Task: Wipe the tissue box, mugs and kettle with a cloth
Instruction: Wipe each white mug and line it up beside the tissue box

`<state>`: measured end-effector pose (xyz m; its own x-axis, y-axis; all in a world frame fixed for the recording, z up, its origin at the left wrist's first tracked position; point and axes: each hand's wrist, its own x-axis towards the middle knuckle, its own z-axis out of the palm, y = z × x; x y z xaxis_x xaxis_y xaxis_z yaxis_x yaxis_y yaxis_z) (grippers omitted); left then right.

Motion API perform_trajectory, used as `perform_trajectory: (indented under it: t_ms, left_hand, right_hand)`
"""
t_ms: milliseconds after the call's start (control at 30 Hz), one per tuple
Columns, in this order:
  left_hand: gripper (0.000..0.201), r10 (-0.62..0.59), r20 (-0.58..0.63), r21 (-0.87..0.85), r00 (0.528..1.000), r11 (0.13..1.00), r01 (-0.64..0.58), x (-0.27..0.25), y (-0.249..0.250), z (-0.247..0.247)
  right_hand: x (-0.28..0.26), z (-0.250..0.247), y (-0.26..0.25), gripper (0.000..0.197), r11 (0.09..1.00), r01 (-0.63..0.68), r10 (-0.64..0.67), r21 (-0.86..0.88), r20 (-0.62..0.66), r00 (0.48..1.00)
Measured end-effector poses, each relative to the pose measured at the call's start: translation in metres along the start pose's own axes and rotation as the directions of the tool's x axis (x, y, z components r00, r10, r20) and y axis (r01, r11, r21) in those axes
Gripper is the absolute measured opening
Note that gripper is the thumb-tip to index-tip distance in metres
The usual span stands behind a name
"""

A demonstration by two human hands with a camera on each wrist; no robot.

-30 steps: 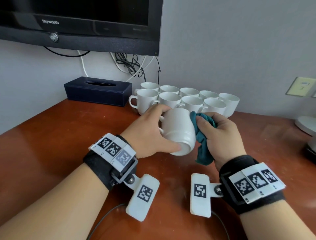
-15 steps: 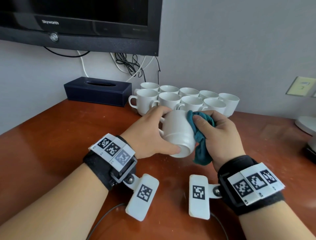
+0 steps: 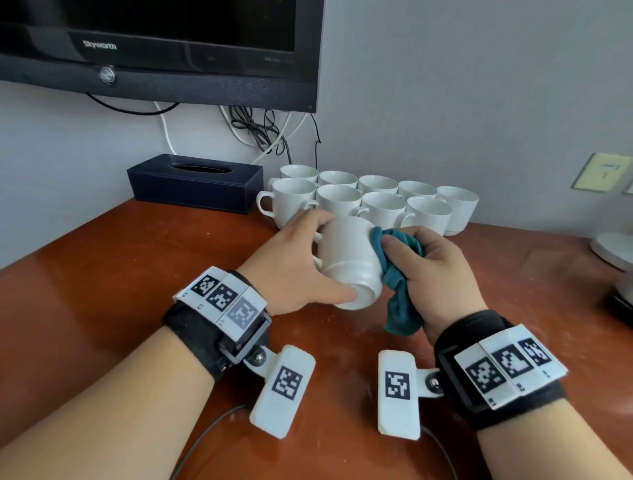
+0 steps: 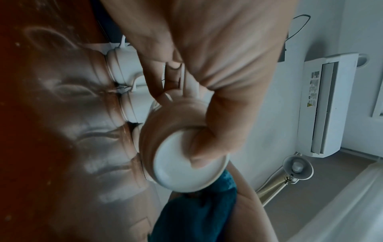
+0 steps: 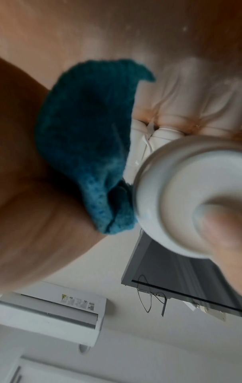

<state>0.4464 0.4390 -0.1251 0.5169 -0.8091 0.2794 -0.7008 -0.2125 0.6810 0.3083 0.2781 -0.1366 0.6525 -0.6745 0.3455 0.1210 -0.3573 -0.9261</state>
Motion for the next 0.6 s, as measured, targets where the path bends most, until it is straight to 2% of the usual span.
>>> perform_trajectory:
  t_ms: [167, 233, 333, 500, 600]
  left_hand:
    - [0.094, 0.035, 0.059, 0.004, 0.998, 0.999, -0.036, -0.0009, 0.0013, 0.0016]
    - [0.094, 0.025, 0.07, -0.009, 0.997, 1.0, -0.025, -0.0006, 0.0, -0.0005]
    - [0.093, 0.01, 0.106, -0.053, 0.994, 0.999, -0.005, -0.0011, -0.0023, -0.0035]
    - [0.089, 0.008, 0.183, -0.054, 0.983, 0.999, 0.002, -0.0011, -0.0028, -0.0048]
    - [0.101, 0.033, 0.201, 0.025, 0.979, 0.999, -0.038, -0.001, -0.0019, -0.004]
  right_hand:
    - [0.0029, -0.0015, 0.0011, 0.009, 0.997, -0.035, 0.037, 0.071, -0.029, 0.999]
    - [0.0033, -0.0016, 0.002, 0.013, 0.993, -0.07, 0.069, 0.095, 0.007, 0.998]
    - [0.0037, -0.0026, 0.0017, 0.03, 0.984, -0.124, 0.114, 0.125, 0.088, 0.99]
    - [0.0035, -0.0072, 0.0038, 0.034, 0.98, -0.155, 0.137, 0.122, 0.139, 0.981]
    - [0.004, -0.0078, 0.0027, 0.034, 0.988, -0.138, 0.126, 0.074, 0.146, 0.981]
